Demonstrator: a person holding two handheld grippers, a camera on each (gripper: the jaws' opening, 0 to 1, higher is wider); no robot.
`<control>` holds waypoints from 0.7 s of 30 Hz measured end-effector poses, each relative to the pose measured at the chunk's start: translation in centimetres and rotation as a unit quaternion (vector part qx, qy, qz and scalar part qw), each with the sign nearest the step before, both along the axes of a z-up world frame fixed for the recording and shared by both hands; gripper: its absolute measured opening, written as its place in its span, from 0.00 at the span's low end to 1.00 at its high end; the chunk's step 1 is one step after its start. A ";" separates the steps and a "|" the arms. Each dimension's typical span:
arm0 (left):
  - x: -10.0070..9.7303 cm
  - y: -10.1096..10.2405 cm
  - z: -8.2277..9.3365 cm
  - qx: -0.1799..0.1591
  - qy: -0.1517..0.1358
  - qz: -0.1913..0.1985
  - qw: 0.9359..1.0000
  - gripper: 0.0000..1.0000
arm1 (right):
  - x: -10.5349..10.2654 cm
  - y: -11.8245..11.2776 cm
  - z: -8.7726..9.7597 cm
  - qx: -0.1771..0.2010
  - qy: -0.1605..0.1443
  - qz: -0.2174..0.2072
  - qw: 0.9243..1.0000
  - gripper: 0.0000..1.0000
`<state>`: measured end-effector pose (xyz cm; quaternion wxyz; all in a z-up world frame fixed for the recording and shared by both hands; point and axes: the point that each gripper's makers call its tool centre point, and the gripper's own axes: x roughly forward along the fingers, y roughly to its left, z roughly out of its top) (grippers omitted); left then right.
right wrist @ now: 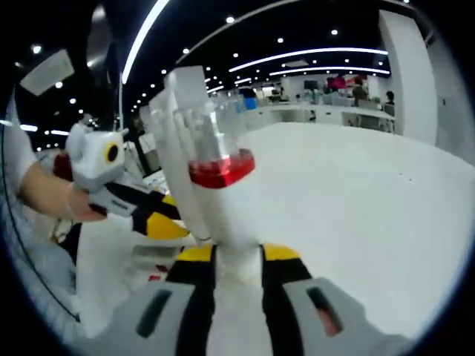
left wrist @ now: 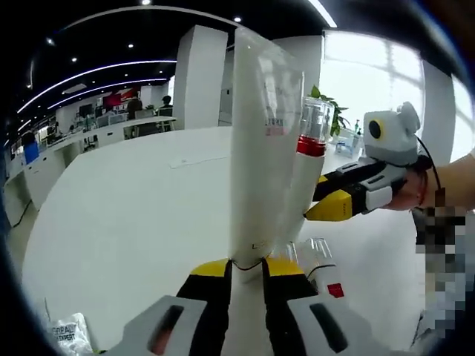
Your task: Arrange the skincare products in the storage area until every visible bottle or jar stands upright without overlapping.
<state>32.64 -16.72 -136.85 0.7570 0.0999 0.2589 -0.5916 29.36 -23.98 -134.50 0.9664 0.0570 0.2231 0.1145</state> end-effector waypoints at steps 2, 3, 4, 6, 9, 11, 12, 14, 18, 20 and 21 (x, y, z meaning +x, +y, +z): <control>0.0 -0.2 0.0 0.000 -0.001 0.000 1.000 0.17 | 0.1 0.3 -0.3 0.001 0.008 0.010 1.000 0.19; 0.0 -0.2 0.0 0.000 -0.001 0.000 1.000 0.17 | 0.1 0.3 -0.3 0.000 0.009 0.011 1.000 0.19; 0.0 -0.2 0.0 0.000 -0.002 -0.001 1.000 0.17 | 0.1 0.4 -0.4 -0.007 0.012 0.013 1.000 0.19; -0.1 -0.2 0.0 0.001 -0.002 -0.002 1.000 0.17 | 0.0 0.4 -0.5 -0.013 0.015 0.015 1.000 0.19; -0.1 -0.2 0.0 0.000 0.001 0.000 1.000 0.17 | 0.0 0.4 -0.4 -0.010 0.013 0.015 1.000 0.19; -0.1 -0.2 0.0 0.001 0.001 0.002 1.000 0.17 | -0.1 0.4 -0.4 -0.008 0.012 0.015 1.000 0.19; -0.1 -0.2 0.0 0.001 0.001 0.005 1.000 0.18 | -0.1 0.4 -0.4 -0.010 0.013 0.016 1.000 0.19; 0.0 -0.2 0.0 -0.001 0.002 0.005 1.000 0.18 | -0.4 0.5 -0.4 -0.016 0.016 0.022 1.000 0.19; 1.0 1.0 1.0 -0.012 0.013 0.019 1.000 0.21 | -1.6 -0.3 -0.9 -0.013 0.032 0.003 0.999 0.20; 1.8 2.2 1.8 -0.018 -0.004 0.032 0.999 0.21 | -2.6 -1.1 -1.1 0.002 0.027 -0.028 0.999 0.20; 1.8 2.4 1.9 -0.018 -0.005 0.033 0.999 0.21 | -2.7 -1.1 -1.2 0.012 0.026 -0.034 0.999 0.20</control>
